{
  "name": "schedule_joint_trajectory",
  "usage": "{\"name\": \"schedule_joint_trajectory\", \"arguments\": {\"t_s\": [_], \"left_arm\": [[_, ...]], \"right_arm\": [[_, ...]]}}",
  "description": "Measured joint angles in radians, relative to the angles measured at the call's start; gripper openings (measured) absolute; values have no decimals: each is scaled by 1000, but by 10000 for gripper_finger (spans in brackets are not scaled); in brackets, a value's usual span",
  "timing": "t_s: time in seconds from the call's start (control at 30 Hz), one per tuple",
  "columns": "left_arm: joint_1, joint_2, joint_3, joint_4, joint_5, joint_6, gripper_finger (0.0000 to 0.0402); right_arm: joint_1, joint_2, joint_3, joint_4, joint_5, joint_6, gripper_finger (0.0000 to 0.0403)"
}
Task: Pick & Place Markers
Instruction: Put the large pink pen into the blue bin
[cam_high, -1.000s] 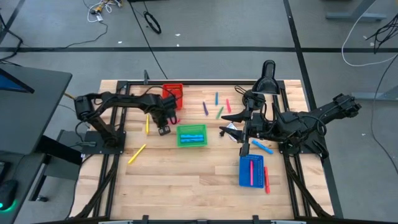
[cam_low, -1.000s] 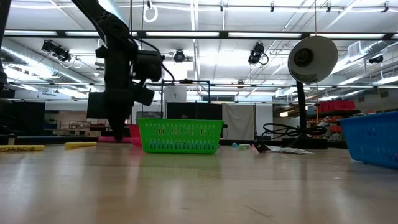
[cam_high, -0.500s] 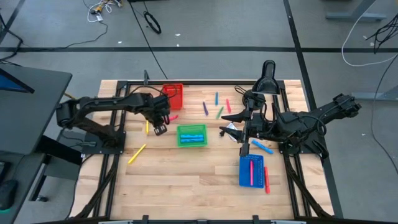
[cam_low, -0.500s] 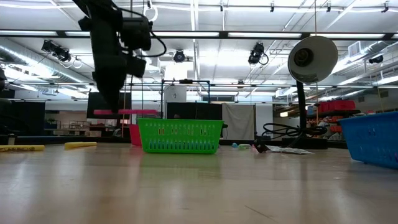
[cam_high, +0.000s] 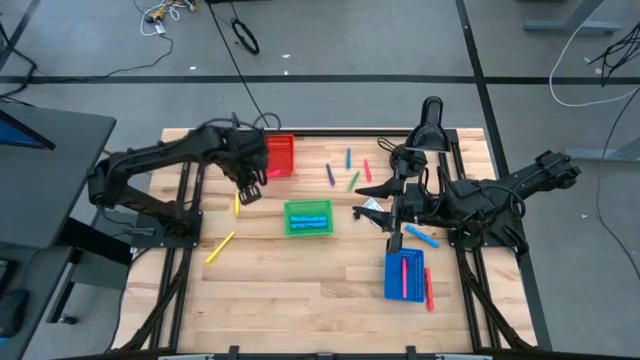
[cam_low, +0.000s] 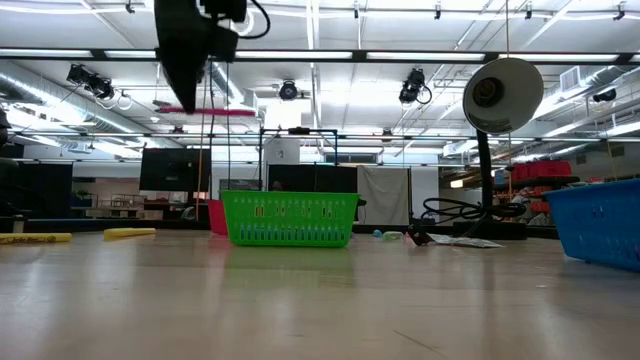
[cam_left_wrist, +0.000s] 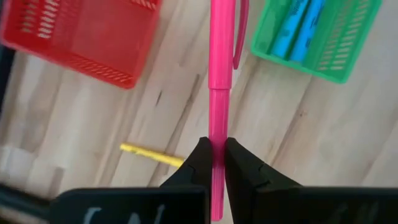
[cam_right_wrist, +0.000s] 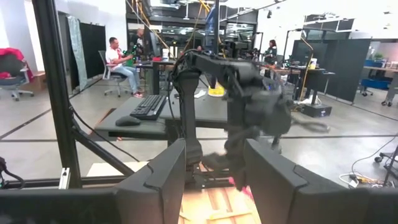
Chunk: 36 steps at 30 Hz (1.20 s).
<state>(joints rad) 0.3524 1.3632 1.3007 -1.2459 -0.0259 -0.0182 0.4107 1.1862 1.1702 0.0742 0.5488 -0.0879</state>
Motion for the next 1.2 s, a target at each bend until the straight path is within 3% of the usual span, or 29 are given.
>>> {"name": "schedule_joint_trajectory", "arguments": {"t_s": [0.47, 0.63, 0.93, 1.2], "left_arm": [[37, 16, 390, -307, 23, 4, 21], [37, 26, 442, -317, 23, 5, 21], [-1, 17, 442, -68, 75, -48, 21], [-96, -42, 441, 245, 42, -82, 21]], "right_arm": [[0, 0, 0, 0, 0, 0, 165], [0, 0, 0, 0, 0, 0, 165], [0, 0, 0, -1, 0, 0, 165], [0, 0, 0, -1, 0, 0, 165]]}}
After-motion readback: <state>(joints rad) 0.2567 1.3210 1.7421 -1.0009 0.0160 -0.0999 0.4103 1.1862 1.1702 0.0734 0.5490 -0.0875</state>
